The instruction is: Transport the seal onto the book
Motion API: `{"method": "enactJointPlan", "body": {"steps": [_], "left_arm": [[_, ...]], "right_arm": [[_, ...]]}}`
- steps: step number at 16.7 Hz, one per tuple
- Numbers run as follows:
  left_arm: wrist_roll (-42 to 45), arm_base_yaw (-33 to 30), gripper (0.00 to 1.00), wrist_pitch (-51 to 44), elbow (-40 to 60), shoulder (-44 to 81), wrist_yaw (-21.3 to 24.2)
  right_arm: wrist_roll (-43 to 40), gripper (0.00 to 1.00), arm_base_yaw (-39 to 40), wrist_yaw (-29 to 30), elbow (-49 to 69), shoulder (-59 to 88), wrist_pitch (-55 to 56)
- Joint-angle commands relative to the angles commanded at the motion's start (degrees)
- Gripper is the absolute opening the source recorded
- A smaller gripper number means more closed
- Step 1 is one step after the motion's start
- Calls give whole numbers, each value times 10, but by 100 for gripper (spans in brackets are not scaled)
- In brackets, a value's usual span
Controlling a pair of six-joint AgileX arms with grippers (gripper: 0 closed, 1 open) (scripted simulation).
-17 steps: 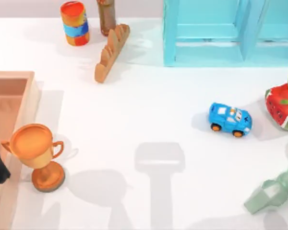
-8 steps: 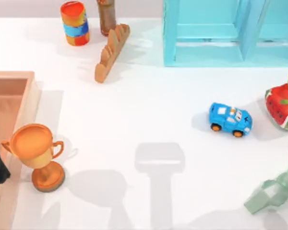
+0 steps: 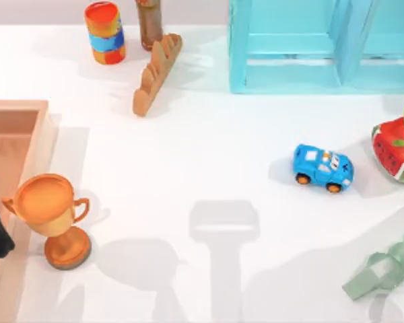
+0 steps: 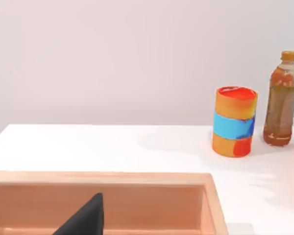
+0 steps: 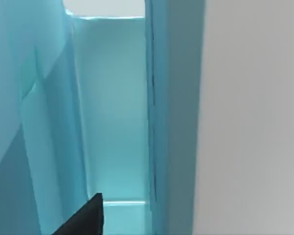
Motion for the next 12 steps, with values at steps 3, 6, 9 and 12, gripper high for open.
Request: {"method": "enactJointPlan", "body": {"steps": [3, 6, 9, 12], "left_arm": [[0, 0, 100, 0, 0, 0, 0], [0, 0, 100, 0, 0, 0, 0], [0, 0, 100, 0, 0, 0, 0], [0, 0, 100, 0, 0, 0, 0]], "right_arm": [[0, 100, 7, 7, 37, 20, -19], [0, 100, 7, 7, 37, 20, -19], [0, 85, 7, 7, 37, 20, -19], [0, 62, 7, 7, 37, 20, -19]]}}
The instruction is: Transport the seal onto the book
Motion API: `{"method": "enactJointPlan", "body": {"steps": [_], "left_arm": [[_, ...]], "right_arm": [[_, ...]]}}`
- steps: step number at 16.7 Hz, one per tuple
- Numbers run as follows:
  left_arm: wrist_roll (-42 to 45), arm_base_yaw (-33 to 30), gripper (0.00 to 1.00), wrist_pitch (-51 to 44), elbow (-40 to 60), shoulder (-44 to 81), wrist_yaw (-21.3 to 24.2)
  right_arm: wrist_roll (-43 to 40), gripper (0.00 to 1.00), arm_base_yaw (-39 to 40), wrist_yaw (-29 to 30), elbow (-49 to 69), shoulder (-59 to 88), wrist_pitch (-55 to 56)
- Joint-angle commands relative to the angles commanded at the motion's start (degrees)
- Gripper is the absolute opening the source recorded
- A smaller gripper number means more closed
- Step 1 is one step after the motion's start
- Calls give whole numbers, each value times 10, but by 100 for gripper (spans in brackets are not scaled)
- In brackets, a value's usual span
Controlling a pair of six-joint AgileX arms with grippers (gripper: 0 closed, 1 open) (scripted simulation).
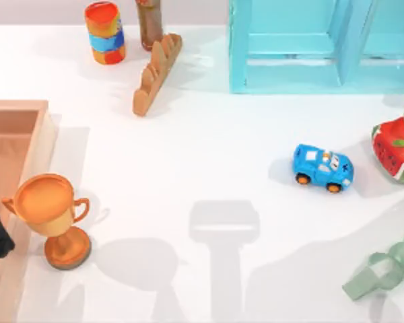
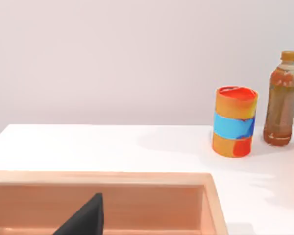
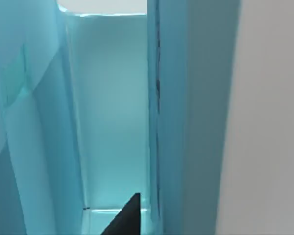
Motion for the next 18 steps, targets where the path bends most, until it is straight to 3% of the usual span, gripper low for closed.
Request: {"method": "enactJointPlan", "body": {"steps": [8, 18], "left_arm": [[0, 0, 100, 0, 0, 0, 0], [0, 0, 100, 0, 0, 0, 0]], "right_arm": [[0, 2, 0, 0, 0, 0, 0], [1, 0, -3, 0, -1, -2, -1]]}}
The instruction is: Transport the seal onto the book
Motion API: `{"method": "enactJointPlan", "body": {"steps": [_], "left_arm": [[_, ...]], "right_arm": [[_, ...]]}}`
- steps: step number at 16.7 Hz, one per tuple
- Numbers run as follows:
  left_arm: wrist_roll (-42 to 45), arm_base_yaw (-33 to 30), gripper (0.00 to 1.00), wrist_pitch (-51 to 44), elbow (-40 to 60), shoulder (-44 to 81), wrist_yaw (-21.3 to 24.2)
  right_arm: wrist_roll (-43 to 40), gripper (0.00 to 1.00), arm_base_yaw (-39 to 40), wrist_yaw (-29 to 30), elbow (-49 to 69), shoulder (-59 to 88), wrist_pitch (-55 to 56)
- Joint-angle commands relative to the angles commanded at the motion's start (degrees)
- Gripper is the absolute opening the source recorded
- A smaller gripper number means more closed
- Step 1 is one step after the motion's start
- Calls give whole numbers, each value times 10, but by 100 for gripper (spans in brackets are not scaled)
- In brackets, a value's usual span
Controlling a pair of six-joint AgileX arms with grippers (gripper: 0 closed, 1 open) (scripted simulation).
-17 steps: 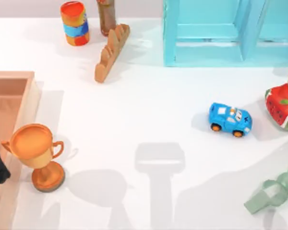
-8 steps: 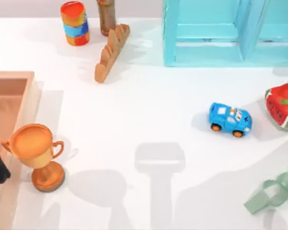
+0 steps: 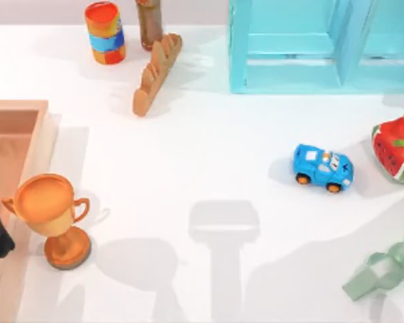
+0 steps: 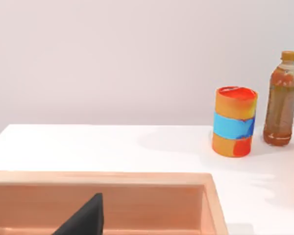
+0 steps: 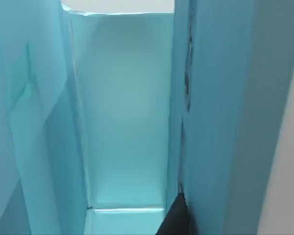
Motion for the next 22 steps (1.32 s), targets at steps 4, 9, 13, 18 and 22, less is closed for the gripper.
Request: {"method": "enactJointPlan", "body": {"steps": [4, 9, 13, 18, 22], "left_arm": [[0, 0, 100, 0, 0, 0, 0], [0, 0, 100, 0, 0, 0, 0], [0, 0, 100, 0, 0, 0, 0], [0, 0, 100, 0, 0, 0, 0], [0, 0, 100, 0, 0, 0, 0]], "right_arm": [[2, 0, -12, -18, -37, -61, -40], [0, 0, -51, -63, -128, -267, -142], [-7, 0, -89, -101, -211, -463, -233], [-12, 0, -125, -133, -281, -595, -313], [-13, 0, -128, -136, -288, -605, -320]]}}
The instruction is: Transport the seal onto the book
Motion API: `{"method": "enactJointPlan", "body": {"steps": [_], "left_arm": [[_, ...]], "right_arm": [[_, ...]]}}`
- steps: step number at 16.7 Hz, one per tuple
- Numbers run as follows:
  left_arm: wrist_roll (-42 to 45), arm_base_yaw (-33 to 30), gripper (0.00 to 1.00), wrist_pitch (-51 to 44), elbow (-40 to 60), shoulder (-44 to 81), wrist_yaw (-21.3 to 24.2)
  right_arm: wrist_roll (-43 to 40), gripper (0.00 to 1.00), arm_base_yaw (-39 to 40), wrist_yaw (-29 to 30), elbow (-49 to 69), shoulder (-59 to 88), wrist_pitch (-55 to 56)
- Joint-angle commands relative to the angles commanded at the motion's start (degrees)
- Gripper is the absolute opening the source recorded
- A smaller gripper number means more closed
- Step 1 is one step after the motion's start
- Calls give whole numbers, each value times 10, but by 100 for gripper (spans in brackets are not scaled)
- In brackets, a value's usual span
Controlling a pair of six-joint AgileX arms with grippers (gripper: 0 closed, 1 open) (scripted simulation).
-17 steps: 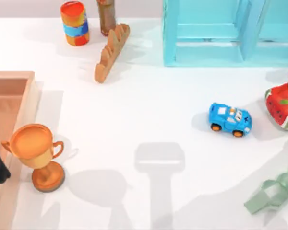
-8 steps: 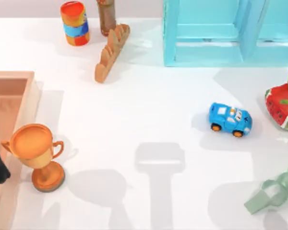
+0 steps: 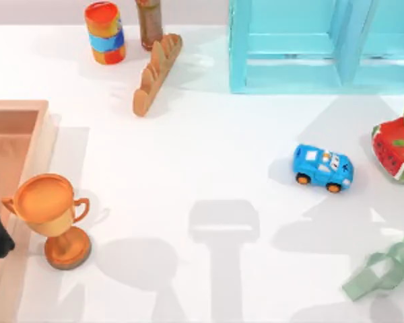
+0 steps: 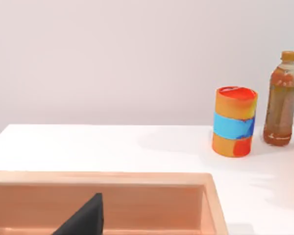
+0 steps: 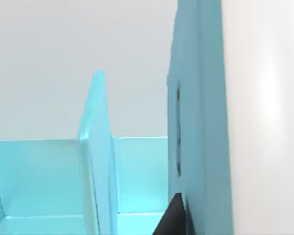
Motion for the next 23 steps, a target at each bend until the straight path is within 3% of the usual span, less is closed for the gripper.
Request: {"method": "enactJointPlan", "body": {"steps": [4, 8, 23], "left_arm": [[0, 0, 100, 0, 0, 0, 0], [0, 0, 100, 0, 0, 0, 0], [0, 0, 100, 0, 0, 0, 0]], "right_arm": [[-8, 0, 20, 18, 6, 7, -2], [-59, 0, 125, 120, 36, 28, -14], [-465, 0, 855, 749, 160, 278, -20]]}}
